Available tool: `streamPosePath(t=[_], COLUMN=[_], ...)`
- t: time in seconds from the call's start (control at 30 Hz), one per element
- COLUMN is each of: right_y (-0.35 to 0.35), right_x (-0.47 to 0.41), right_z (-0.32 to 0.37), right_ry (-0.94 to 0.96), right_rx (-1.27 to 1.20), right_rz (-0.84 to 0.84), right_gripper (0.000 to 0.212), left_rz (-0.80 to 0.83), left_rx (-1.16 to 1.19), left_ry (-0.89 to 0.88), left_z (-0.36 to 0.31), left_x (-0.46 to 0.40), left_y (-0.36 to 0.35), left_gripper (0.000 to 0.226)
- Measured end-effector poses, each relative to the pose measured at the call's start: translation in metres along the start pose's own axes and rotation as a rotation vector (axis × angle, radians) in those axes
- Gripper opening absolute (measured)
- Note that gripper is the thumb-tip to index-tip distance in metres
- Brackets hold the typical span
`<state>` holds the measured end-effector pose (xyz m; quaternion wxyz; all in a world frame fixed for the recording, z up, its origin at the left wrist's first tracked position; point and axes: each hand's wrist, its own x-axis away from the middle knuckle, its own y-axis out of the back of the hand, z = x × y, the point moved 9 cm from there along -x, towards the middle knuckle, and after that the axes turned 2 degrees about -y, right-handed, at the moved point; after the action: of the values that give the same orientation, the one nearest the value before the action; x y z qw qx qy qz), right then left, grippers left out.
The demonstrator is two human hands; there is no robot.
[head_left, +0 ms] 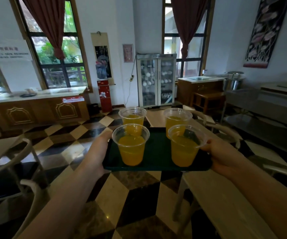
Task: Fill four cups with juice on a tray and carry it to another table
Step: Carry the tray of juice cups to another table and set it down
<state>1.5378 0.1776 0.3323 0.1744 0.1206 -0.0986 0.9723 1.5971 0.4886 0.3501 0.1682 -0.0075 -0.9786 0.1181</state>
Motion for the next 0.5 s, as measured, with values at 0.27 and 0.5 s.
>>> streamPosePath(t=[0.27, 0.5], right_y=[-0.026, -0.059], right_x=[-0.142, -0.282], right_z=[0.038, 0.07], right_ry=[0.008, 0.06], right_rx=[0.012, 0.031], right_rz=[-0.009, -0.09], right_gripper=[0.05, 0.048], left_rz=[0.071, 0.167], left_rx=[-0.026, -0.02], left_ry=[-0.028, -0.05], left_z=[-0.034, -0.083], left_x=[-0.176, -0.341], left_y=[-0.036, -0.068], left_gripper=[0.033, 0.026])
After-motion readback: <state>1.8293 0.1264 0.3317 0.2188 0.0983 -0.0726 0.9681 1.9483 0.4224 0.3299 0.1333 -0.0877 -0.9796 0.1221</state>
